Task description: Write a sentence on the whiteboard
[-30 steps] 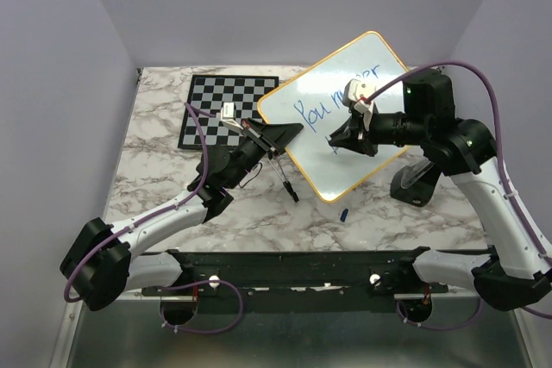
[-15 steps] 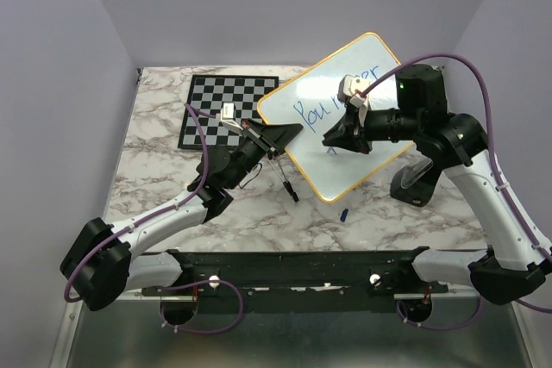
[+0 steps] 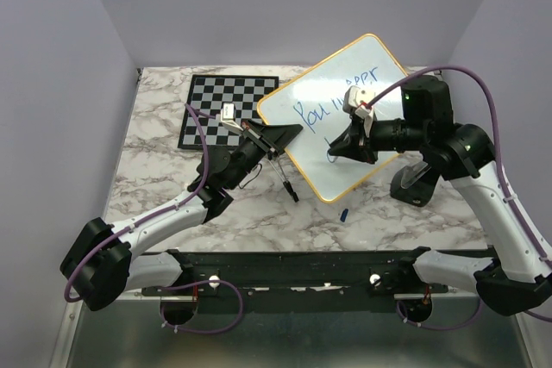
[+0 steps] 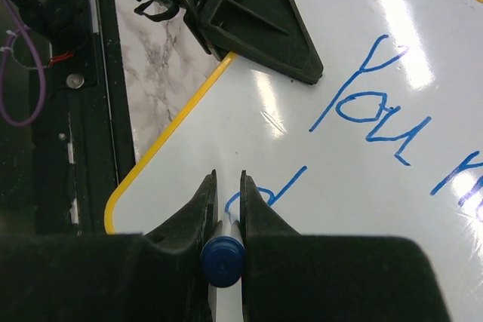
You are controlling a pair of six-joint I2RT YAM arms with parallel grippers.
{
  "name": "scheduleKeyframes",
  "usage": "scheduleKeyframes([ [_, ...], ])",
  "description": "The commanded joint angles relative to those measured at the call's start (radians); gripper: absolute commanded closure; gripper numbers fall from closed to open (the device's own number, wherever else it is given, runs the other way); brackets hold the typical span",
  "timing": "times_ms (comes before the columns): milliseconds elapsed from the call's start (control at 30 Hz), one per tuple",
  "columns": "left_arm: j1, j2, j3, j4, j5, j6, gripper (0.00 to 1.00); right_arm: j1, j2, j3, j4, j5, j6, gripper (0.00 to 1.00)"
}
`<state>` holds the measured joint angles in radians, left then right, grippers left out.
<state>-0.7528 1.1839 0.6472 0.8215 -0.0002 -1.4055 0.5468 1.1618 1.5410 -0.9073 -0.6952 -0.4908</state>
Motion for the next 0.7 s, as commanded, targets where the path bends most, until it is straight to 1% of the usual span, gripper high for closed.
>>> scheduleKeyframes([
  [0,0.0,-0.049,0.026,0.242,-0.023,-0.07,1.0,-0.018,0.01,0.017,-0.005,0.083,0.006,0.99],
  [267,0.001,-0.064,0.019,0.237,-0.024,-0.067,1.0,-0.024,0.07,0.09,0.022,0.1,0.014,1.0],
  [433,0.003,-0.067,0.016,0.235,-0.023,-0.064,1.0,-0.024,0.055,0.048,0.015,0.085,0.015,0.99],
  [667,0.01,-0.061,0.017,0.238,-0.018,-0.069,1.0,-0.027,-0.024,-0.033,-0.016,0.098,0.008,0.99],
])
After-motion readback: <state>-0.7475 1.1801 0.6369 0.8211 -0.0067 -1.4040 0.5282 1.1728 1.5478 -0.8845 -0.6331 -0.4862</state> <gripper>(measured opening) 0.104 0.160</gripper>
